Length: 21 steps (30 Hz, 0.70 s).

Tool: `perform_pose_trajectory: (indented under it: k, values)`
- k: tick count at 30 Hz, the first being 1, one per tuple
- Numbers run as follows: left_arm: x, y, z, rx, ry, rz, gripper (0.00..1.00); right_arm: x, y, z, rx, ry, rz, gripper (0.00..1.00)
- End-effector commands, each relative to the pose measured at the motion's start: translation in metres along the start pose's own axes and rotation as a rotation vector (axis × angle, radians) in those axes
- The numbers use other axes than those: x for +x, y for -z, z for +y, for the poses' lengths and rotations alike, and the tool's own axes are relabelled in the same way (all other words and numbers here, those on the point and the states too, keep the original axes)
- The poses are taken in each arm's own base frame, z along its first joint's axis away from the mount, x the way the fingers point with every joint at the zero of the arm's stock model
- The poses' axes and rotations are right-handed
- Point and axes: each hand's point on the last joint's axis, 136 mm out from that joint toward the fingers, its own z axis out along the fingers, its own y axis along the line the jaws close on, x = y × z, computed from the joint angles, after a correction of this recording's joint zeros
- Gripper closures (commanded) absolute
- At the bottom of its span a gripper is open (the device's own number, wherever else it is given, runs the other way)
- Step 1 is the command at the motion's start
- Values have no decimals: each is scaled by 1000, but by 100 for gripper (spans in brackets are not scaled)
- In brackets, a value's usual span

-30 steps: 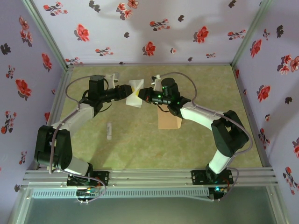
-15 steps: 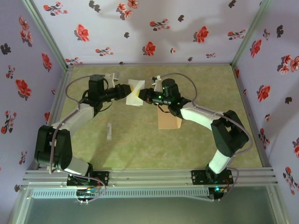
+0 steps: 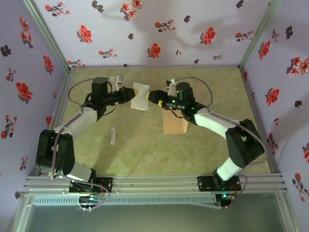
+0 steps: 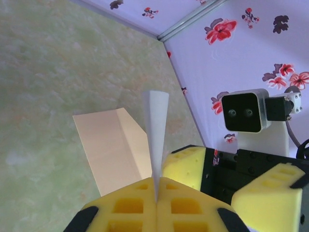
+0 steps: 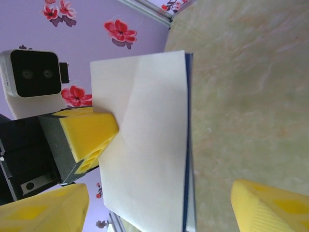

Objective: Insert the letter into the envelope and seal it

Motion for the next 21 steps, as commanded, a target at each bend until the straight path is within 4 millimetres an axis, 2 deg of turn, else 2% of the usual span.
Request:
perform_pose_trajectory:
  k: [1,8,21]
  values:
    - [-12,3,-31,98,-68,-12,100,8,9,5,-28,62,28,22]
    - [-19,6,-60,214,-94,-25,100,17,8,16,-120,92,70,23]
    - [-18,8,-71,272,-82,-48,100,12,-2,32,-237,77,79,29]
